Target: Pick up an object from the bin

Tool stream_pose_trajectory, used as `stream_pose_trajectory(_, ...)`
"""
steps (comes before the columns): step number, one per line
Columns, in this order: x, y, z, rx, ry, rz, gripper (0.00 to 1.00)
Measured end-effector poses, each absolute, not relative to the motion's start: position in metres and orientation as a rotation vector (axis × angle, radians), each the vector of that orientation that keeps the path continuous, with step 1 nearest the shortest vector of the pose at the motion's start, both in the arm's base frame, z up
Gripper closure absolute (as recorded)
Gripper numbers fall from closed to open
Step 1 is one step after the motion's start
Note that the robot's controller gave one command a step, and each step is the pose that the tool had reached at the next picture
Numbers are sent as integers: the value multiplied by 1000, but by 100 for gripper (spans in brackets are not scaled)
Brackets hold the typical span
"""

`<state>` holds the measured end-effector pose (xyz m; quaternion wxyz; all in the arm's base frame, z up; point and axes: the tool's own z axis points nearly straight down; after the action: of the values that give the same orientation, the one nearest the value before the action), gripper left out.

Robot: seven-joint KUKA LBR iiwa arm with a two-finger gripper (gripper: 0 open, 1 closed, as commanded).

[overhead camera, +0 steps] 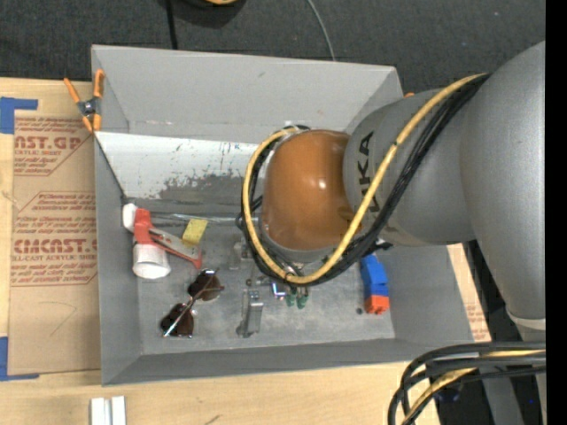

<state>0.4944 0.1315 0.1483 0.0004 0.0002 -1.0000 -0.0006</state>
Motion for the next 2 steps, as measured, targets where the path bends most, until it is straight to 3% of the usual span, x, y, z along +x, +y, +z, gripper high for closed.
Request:
stream_pose_trajectory(1, 514, 158, 125, 51, -3141, -1, 0)
stream_pose_trajectory(2, 523, 175, 100, 246, -3130, -2, 0)
